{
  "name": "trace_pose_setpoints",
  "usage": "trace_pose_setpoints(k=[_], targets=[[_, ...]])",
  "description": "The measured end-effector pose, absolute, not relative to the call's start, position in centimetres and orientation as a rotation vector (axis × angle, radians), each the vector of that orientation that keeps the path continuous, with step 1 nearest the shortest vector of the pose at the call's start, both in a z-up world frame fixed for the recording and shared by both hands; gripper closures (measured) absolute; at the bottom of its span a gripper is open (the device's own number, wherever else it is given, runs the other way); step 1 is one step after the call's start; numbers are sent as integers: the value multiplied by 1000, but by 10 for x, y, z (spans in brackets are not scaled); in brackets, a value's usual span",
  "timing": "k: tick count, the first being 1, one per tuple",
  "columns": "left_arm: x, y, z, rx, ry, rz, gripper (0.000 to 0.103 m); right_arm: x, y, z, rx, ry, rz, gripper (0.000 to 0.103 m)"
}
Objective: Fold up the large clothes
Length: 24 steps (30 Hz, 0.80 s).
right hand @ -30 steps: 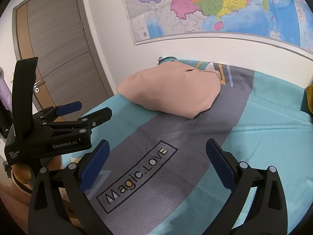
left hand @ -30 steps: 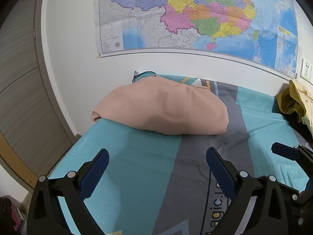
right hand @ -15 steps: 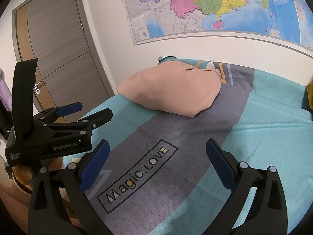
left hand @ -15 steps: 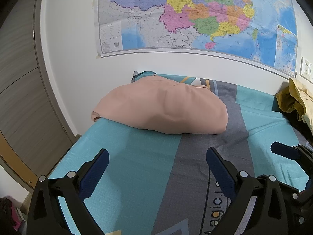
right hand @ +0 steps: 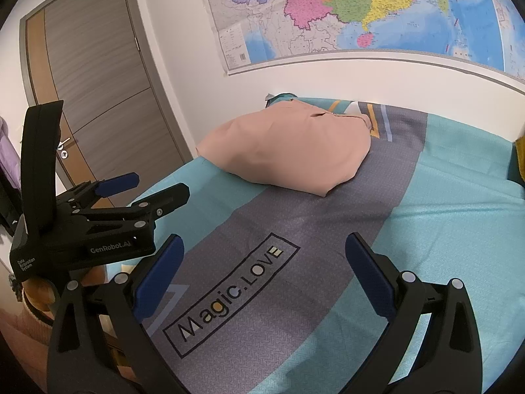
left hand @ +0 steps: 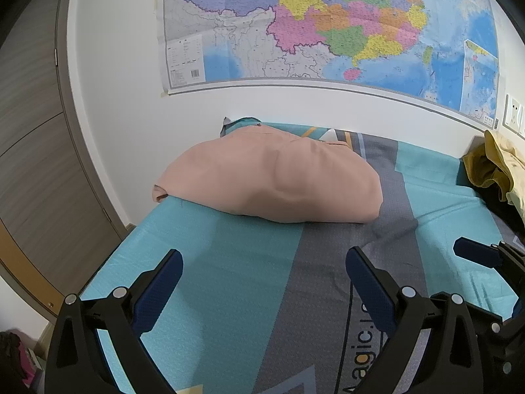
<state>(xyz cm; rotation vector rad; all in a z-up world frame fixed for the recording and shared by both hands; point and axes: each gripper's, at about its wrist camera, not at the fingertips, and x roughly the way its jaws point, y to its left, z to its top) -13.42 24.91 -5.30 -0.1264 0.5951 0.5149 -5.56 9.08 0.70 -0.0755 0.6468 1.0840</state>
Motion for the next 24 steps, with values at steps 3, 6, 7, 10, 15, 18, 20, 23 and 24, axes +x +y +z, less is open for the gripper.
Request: trace_pose_setpoints(k=[3,6,7,10,15,18,20,23,24], targets=[[-134,249,-53,-126,595,515,7,-56,91,7,-76,647,1084,6],[-134,249,-53,-127,596,516,7,-56,91,7,-76,647,1083,6],[-134,249,-53,-127,596,516,7,-56,91,7,-75,648,1082,6],[-135,248,-53,-128,596,515,7,-57,92,8,-76,646,1082,6],[-135,249,-53,-130,595,516,7,-58,93,8,-76,643,1083,6],[-135,249,-53,-127,593,515,7,-59,94,8,-76,645,1082,6],[-134,248,-52,-129,593,514,7,-59,94,8,-76,644,1084,6],[-134,248,-52,-127,593,516,7,-59,94,9,-75,642,1085,6],[-134,248,-52,-128,594,515,7,-59,94,9,-76,643,1085,6]])
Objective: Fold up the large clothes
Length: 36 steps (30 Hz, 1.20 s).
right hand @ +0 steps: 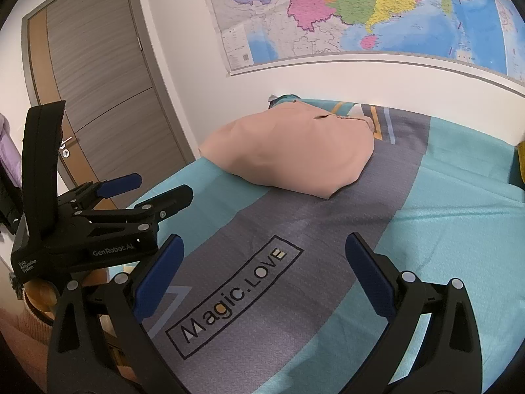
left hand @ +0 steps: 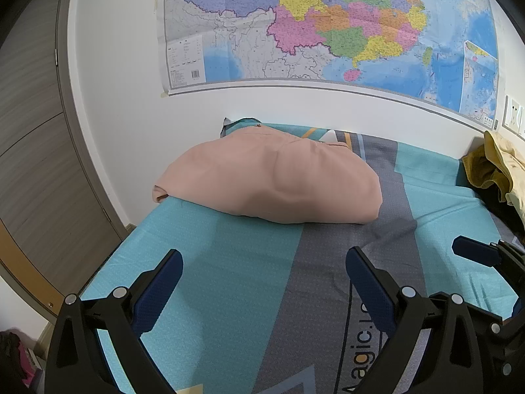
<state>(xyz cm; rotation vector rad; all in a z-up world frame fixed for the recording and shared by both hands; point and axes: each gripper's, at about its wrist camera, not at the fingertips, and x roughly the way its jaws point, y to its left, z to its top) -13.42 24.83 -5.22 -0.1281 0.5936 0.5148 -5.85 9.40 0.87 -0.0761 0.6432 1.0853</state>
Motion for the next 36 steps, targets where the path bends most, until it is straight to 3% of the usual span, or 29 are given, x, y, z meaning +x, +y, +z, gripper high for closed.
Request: trace_pose_setpoints(k=[36], targets=[[-135,245,-55,-135,604,514,7,-60,97,9,-74,650,1094,6]])
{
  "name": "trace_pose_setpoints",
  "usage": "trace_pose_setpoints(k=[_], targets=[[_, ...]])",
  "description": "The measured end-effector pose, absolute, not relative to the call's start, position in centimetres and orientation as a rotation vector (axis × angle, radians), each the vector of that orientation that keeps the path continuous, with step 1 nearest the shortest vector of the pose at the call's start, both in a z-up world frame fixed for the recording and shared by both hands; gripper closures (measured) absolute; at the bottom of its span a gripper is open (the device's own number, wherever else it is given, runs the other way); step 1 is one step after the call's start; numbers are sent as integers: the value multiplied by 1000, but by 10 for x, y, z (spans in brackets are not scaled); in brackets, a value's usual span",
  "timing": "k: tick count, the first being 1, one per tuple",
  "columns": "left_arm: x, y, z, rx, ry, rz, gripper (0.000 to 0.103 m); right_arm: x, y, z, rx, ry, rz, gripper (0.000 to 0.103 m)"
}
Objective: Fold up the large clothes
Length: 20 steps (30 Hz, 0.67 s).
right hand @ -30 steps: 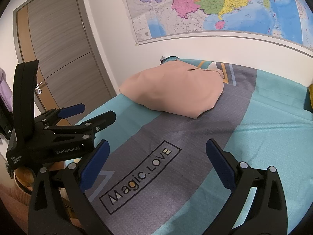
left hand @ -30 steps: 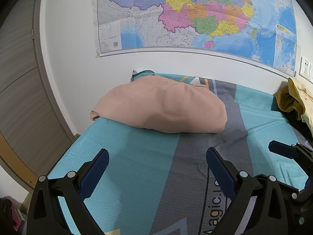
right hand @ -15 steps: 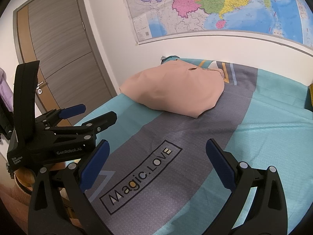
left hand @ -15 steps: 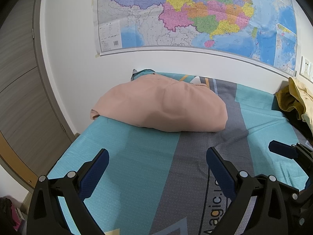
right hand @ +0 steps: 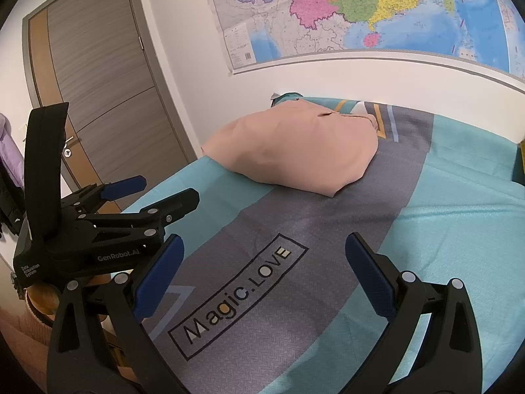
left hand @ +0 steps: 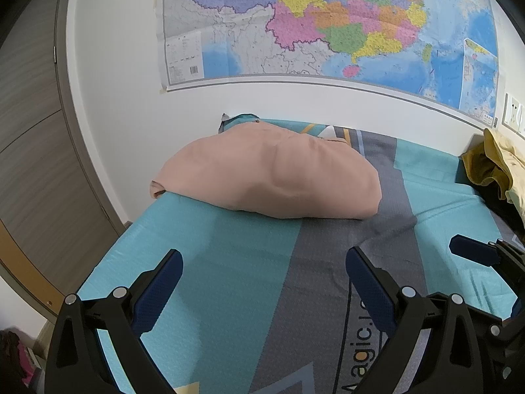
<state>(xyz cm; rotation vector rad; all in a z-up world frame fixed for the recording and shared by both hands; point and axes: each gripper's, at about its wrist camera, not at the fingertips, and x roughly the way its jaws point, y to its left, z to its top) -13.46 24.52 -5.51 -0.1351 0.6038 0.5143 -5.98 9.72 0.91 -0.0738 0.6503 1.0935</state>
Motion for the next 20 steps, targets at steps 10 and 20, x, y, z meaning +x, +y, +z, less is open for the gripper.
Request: trace_pose_setpoints(k=[10,20], targets=[[-124,235,-61,-137,616,459,7,-56,82,5,-59,660,1065,6],[-91,181,-65,-157,634,217,7,-42,2,-3,28,661,865,6]])
